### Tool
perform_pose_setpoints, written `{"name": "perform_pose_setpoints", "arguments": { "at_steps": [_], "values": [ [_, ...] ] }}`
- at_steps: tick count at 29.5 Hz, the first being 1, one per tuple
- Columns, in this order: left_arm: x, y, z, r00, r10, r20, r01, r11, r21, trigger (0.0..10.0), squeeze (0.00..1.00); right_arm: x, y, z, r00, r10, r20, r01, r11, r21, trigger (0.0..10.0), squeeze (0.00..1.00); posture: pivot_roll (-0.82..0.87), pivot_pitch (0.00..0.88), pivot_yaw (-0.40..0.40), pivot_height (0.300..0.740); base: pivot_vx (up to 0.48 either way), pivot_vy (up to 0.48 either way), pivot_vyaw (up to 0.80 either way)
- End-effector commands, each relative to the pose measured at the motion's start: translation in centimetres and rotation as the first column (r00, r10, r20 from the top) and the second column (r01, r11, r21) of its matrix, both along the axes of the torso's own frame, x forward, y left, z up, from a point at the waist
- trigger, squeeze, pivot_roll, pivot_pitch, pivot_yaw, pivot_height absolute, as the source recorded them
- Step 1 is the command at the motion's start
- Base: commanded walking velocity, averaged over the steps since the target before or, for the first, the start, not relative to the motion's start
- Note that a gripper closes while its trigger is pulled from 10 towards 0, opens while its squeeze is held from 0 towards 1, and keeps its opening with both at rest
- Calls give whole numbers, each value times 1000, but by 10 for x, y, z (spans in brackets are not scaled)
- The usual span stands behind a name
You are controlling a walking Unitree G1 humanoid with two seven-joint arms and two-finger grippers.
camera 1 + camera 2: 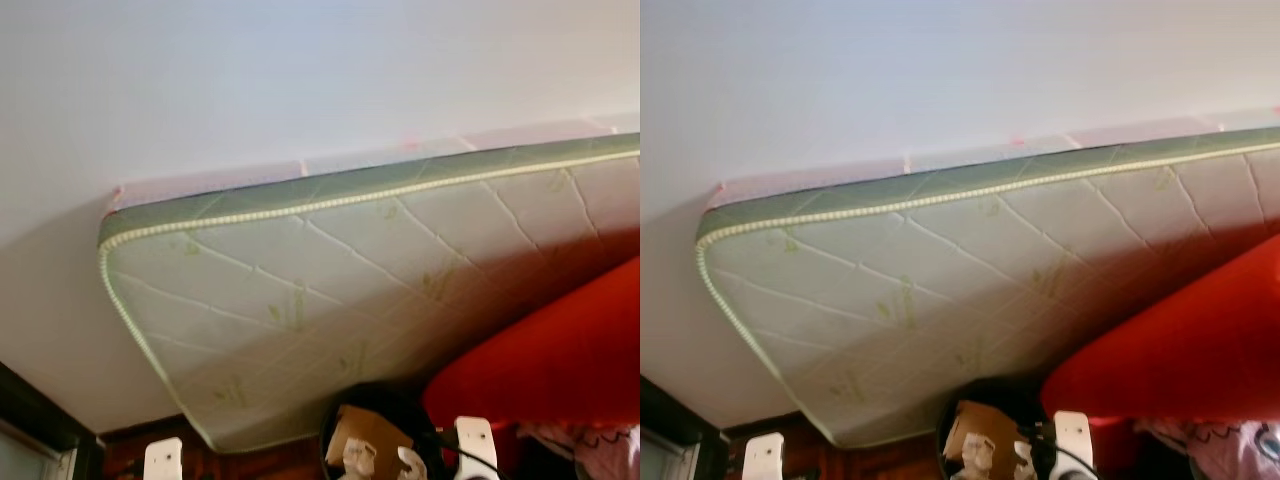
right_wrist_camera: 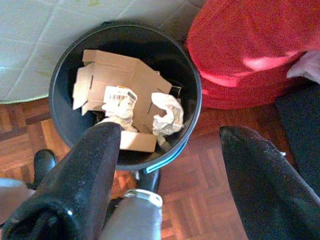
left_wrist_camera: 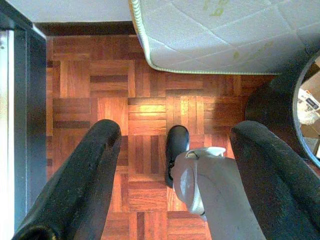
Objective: Clean up the room
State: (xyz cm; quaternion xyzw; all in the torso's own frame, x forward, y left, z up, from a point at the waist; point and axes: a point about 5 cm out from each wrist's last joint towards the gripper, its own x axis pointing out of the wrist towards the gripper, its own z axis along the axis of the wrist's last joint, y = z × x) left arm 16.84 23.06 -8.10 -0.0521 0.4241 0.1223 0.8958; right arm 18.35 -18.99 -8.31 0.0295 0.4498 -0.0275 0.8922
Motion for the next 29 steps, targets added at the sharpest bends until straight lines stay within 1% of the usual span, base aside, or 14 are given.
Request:
{"name": "perform_pose_setpoints", "arguments": {
  "at_steps": [1, 13, 29],
  "values": [
    [-1, -2, -1, 1000, -14, -10, 14, 1000, -2, 10000, 0, -2, -3, -1, 1000, -4, -10, 4, 1000, -4, 10000, 0, 89, 0, -23, 740, 0, 0, 0],
    [0, -2, -1, 1000, -8, -3, 8, 1000, -6, 10000, 0, -1, -5, 0, 1000, -2, -11, 2, 1000, -6, 10000, 0, 90, 0, -26, 740, 0, 0, 0],
    [3, -1, 1, 1000, -1, 8, 1, 1000, -4, 10000, 0, 2, -6, 2, 1000, -9, -7, 9, 1000, -2, 10000, 0, 103, 14, -29, 740, -254, 0, 0]
  ]
}}
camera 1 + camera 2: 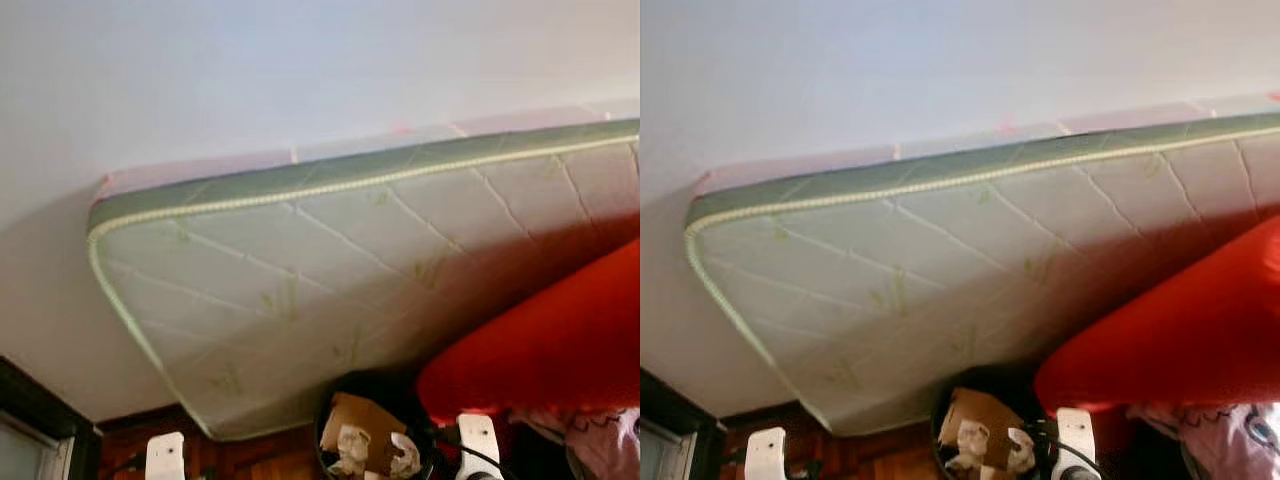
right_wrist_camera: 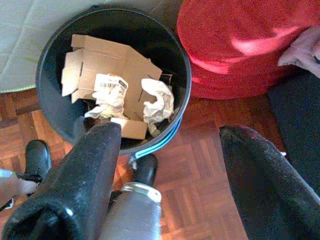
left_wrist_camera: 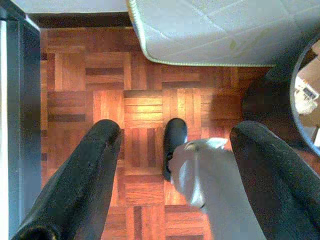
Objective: Clean up the room
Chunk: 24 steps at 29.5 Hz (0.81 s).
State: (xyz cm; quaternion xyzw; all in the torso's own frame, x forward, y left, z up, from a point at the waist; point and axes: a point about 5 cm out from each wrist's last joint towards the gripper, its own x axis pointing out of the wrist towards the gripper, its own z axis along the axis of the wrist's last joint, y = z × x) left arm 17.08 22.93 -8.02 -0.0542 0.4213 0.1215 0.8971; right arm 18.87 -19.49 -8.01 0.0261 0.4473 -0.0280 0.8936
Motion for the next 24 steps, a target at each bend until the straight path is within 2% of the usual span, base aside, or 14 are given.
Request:
{"name": "perform_pose_setpoints", "arguments": {
  "at_steps": [1, 15, 24],
  "values": [
    [1, 0, 0, 1000, -2, 2, 2, 1000, 0, 10000, 0, -3, -1, -1, 1000, -11, -12, 11, 1000, 5, 10000, 0, 103, 14, -29, 740, -247, 0, 0],
    [2, 0, 1, 1000, 3, 5, -3, 1000, -2, 10000, 0, -1, -1, 0, 1000, -6, -8, 6, 1000, 5, 10000, 0, 107, 23, -34, 740, -252, 0, 0],
    [2, -1, 1, 1000, 6, 5, -6, 1000, 2, 10000, 0, 0, -2, 0, 1000, -8, -7, 8, 1000, 0, 10000, 0, 108, 25, -35, 740, 0, 0, 0]
  ]
}}
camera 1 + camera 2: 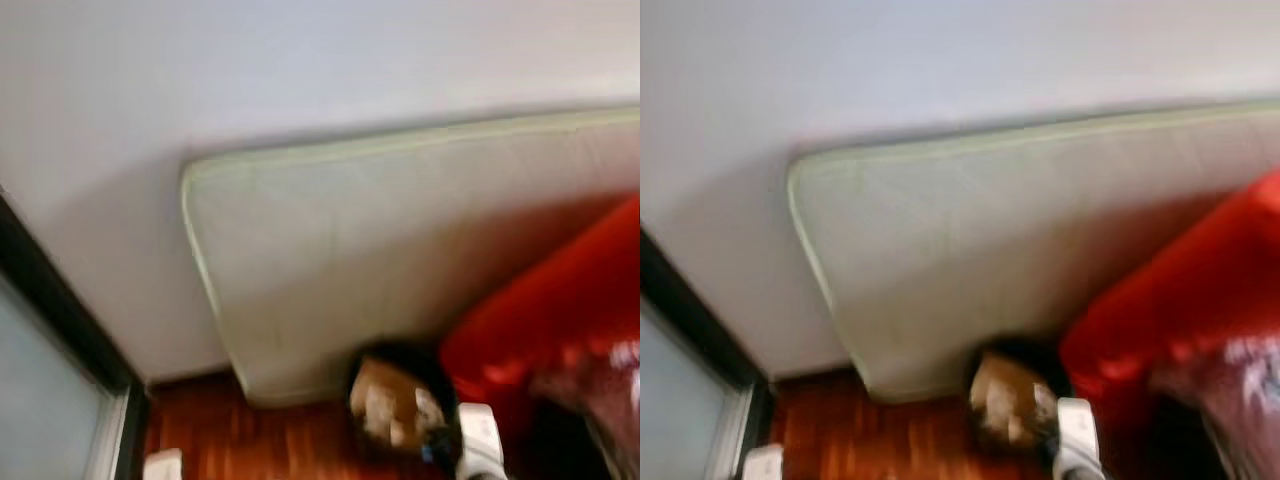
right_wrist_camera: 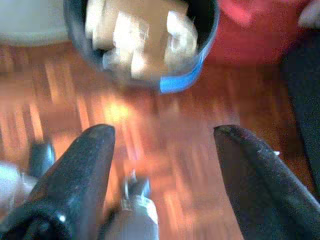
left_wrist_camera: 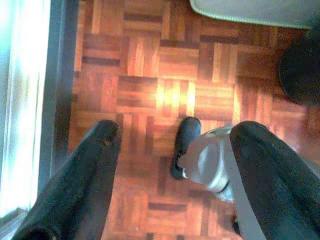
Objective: Clean up the room
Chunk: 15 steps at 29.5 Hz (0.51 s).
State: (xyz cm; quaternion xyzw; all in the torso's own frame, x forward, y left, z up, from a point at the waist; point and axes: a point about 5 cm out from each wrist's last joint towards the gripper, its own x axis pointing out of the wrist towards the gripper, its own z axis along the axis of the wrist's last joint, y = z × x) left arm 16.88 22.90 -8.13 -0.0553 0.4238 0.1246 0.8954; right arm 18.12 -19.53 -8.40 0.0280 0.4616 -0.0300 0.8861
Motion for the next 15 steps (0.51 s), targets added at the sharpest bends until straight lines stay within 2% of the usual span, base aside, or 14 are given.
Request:
{"name": "perform_pose_setpoints", "arguments": {
  "at_steps": [1, 8, 15],
  "values": [
    [4, 0, 2, 1000, 1, 11, -1, 1000, 3, 10000, 0, 8, -1, 4, 1000, -4, 26, 4, 1000, -3, 10000, 0, 108, 25, -35, 740, 0, 0, 0],
    [4, 0, 2, 1000, 1, 11, -1, 1000, 3, 10000, 0, 7, -1, 4, 1000, -7, 17, 7, 1000, -3, 10000, 0, 107, 25, -36, 740, 0, 0, 0],
    [5, 0, 2, 1000, -28, -7, 28, 999, 25, 10000, 0, 7, -1, 3, 1000, 1, 7, -1, 1000, -6, 10000, 0, 105, 26, -34, 740, 0, -41, -778]
  ]
}}
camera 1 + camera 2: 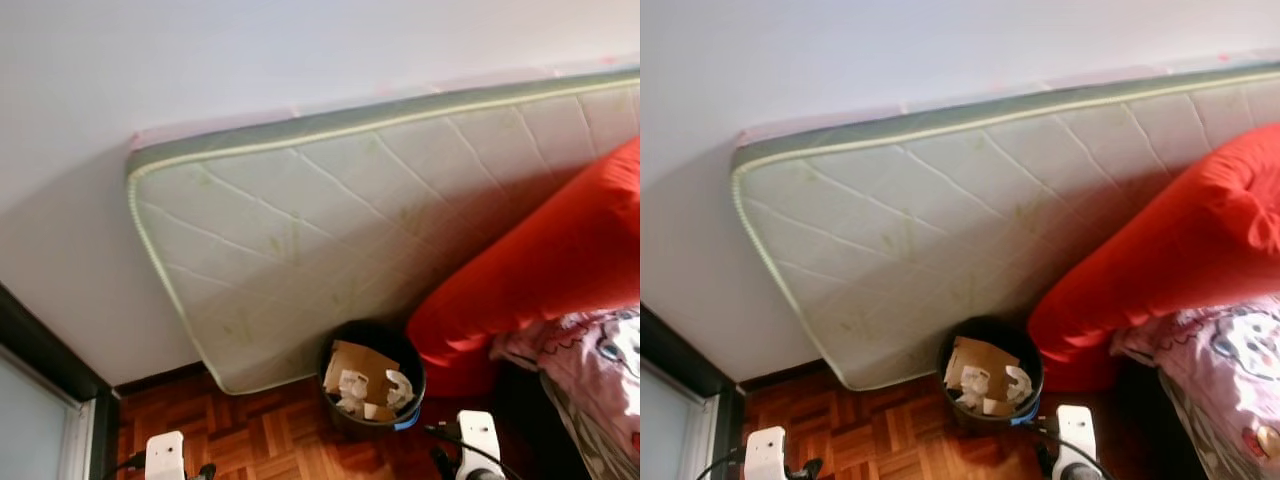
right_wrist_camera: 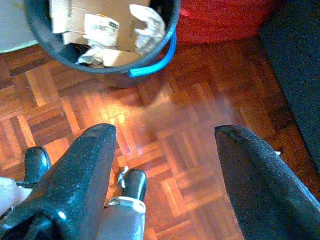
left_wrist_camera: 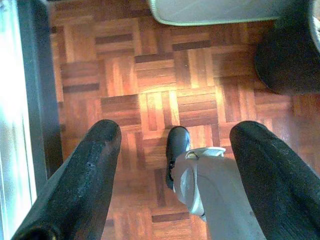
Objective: Clean up the room
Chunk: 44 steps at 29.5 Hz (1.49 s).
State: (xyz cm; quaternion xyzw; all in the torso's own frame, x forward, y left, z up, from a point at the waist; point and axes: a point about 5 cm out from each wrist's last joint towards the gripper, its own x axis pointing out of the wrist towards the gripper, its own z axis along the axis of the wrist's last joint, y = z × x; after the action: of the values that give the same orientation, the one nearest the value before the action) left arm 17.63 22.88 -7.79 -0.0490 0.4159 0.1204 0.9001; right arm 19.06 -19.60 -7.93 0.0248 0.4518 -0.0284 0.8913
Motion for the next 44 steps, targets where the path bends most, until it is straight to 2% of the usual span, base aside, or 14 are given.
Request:
{"name": "perform_pose_setpoints", "arguments": {
  "at_steps": [1, 6, 12, 18, 32, 36, 44],
  "values": [
    [-3, 0, -1, 999, -22, -25, 23, 999, 23, 10000, 0, -2, -1, -1, 1000, -4, -15, 4, 1000, -1, 10000, 0, 106, 24, -33, 740, 0, -409, -769],
    [-3, 1, -2, 999, -16, -35, 17, 1000, 24, 10000, 0, -2, 0, -1, 1000, -2, -19, 2, 1000, -2, 10000, 0, 106, 26, -31, 740, 0, -448, -768],
    [-4, 2, -2, 998, -40, -53, 42, 999, 31, 10000, 0, -3, 1, -2, 1000, -1, -24, 1, 1000, -2, 10000, 0, 108, 26, -29, 740, 0, 0, -757],
    [-4, 2, -2, 998, -38, -55, 40, 998, 48, 10000, 0, -3, 0, -2, 1000, 7, -26, -7, 1000, -7, 10000, 0, 109, 27, -35, 740, 0, -402, -750],
    [-4, 3, -2, 998, -29, -55, 32, 998, 48, 10000, 0, -3, 1, -2, 999, 15, -28, -16, 1000, -12, 10000, 0, 93, 4, -22, 740, 0, 0, -746],
    [-5, 3, -3, 995, -65, -73, 70, 996, 60, 10000, 0, -4, 1, -2, 999, 14, -30, -15, 1000, -11, 10000, 0, 88, 0, -18, 740, 0, 0, -744],
    [-5, 3, -3, 994, -79, -73, 84, 994, 66, 10000, 0, -5, 2, -3, 999, 25, -34, -26, 1000, -12, 10000, 0, 87, 0, -17, 740, 0, -172, -730]
  ]
}}
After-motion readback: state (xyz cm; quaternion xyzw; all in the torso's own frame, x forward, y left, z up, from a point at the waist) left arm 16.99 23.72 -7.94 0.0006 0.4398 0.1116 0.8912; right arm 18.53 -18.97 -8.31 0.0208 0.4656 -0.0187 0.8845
